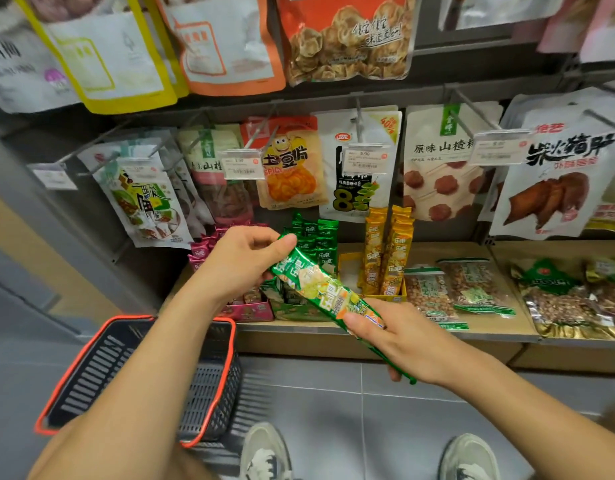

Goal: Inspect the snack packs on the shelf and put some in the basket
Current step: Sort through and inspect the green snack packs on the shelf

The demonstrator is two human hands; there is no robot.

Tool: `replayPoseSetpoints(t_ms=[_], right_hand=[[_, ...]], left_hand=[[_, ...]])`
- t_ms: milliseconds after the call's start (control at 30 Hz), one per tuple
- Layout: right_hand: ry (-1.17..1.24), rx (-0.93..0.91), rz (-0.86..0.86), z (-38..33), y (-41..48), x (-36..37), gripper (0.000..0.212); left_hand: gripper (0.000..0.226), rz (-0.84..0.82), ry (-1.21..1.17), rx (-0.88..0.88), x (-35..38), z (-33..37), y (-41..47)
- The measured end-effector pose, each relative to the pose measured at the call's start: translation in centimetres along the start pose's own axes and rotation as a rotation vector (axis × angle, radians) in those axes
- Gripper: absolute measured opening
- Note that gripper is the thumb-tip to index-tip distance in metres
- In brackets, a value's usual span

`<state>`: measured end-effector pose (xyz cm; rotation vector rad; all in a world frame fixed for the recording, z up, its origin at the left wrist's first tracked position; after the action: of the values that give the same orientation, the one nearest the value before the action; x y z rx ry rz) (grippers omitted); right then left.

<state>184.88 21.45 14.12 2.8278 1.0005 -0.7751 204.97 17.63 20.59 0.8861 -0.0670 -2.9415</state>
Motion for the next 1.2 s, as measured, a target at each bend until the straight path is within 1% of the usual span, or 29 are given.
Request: replayPoseSetpoints(t_ms=[100, 133, 167, 233, 267, 333, 367, 400, 433, 467, 500, 533, 567, 633, 667, 700, 767, 800, 867, 933, 967, 1033, 1100, 1200], right_hand=[[-0.113, 0.014, 0.001, 0.3, 0.7, -0.8, 0.061], [-0.067, 0.052, -0.023, 0.7, 0.9, -0.9, 0.062], [0.037, 0.096, -0.052, 1.2, 1.2, -0.8, 0.059], [0.244, 0.171, -0.129, 1.9, 1.4, -0.7, 0.05], [0.293, 0.184, -0.157, 2.0, 1.4, -0.8, 0.048], [0.348, 0.182, -0.17, 1.9, 1.3, -1.3, 0.041], [0.381, 0.169, -0.157, 1.9, 1.2, -1.6, 0.038], [0.403, 0.155, -0.124, 1.9, 1.2, -1.9, 0.036], [0.403, 0.147, -0.071, 2.0, 1.2, -2.4, 0.035], [0.345, 0.127, -0.003, 2.0, 1.1, -3.0, 0.034], [0.236, 0.096, 0.065, 1.9, 1.1, -3.7, 0.035], [0.103, 0.051, 0.118, 1.6, 1.1, -4.4, 0.038], [-0.015, 0.007, 0.153, 1.3, 1.0, -4.9, 0.042], [-0.163, -0.022, 0.196, 1.2, 0.9, -5.7, 0.051], [-0.225, -0.014, 0.206, 1.3, 0.9, -5.9, 0.055], [-0.3, -0.008, 0.206, 1.5, 1.0, -5.9, 0.059], [-0.419, -0.004, 0.185, 2.1, 1.1, -5.5, 0.06], [-0.437, 0.005, 0.169, 2.5, 1.3, -5.2, 0.06], [-0.357, 0.053, 0.11, 3.6, 1.7, -4.4, 0.061], [-0.227, 0.131, 0.042, 5.0, 2.2, -3.5, 0.053], [-0.219, 0.164, 0.026, 5.8, 2.3, -3.2, 0.047], [-0.382, 0.234, 0.029, 7.3, 2.3, -3.2, 0.039], [-0.564, 0.333, 0.023, 9.1, 2.0, -3.4, 0.037], [-0.639, 0.441, 0.004, 10.5, 2.2, -4.3, 0.037]], left_hand=[[0.037, 0.139, 0.014, 0.041, -0.9, -0.6, 0.4], [0.033, 0.168, -0.007, 0.044, -0.9, -0.7, 0.5], [0.032, 0.187, -0.036, 0.046, -0.8, -0.9, 0.8], [0.033, 0.209, -0.081, 0.034, -0.5, -1.2, 1.4], [0.036, 0.216, -0.083, 0.019, -0.3, -1.3, 1.6], [0.042, 0.193, -0.025, -0.011, 0.0, -1.8, 2.0], [0.044, 0.144, 0.023, -0.029, 0.3, -2.1, 2.2], [0.044, 0.066, 0.048, -0.059, 0.9, -2.4, 2.3], [0.039, -0.032, 0.022, -0.103, 1.7, -2.7, 2.3], [0.037, -0.138, -0.048, -0.153, 2.8, -2.9, 2.0], [0.043, -0.217, -0.114, -0.194, 3.8, -3.1, 1.8], [0.051, -0.245, -0.163, -0.219, 4.4, -3.2, 1.8], [0.057, -0.237, -0.191, -0.237, 4.5, -3.3, 2.0], [0.061, -0.212, -0.223, -0.255, 4.3, -3.0, 2.5], [0.057, -0.23, -0.205, -0.249, 4.4, -2.6, 2.8], [0.048, -0.263, -0.15, -0.222, 4.5, -2.1, 3.0], [0.031, -0.298, -0.022, -0.166, 4.8, -1.1, 3.3], [0.027, -0.282, 0.014, -0.151, 4.9, -0.9, 3.6], [0.021, -0.223, 0.066, -0.118, 4.8, -0.6, 4.3], [0.019, -0.158, 0.135, -0.07, 4.4, -0.1, 5.1], [0.02, -0.119, 0.19, -0.037, 4.1, 0.2, 5.5], [0.02, -0.02, 0.354, 0.057, 3.4, 0.9, 6.0], [0.024, 0.087, 0.503, 0.157, 2.6, 1.8, 6.2], [0.032, 0.192, 0.67, 0.316, 2.7, 3.1, 6.0]])
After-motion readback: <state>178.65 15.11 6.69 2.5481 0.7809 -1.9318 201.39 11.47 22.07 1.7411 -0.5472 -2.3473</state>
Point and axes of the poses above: each hand's wrist, its own y-axis towards the middle knuckle, its own x-axis out of the palm, z = x × y, the point moved 9 cm from there along y, towards the middle knuckle, and after that the axes turned 7 degrees about y, right-handed, at the moved point
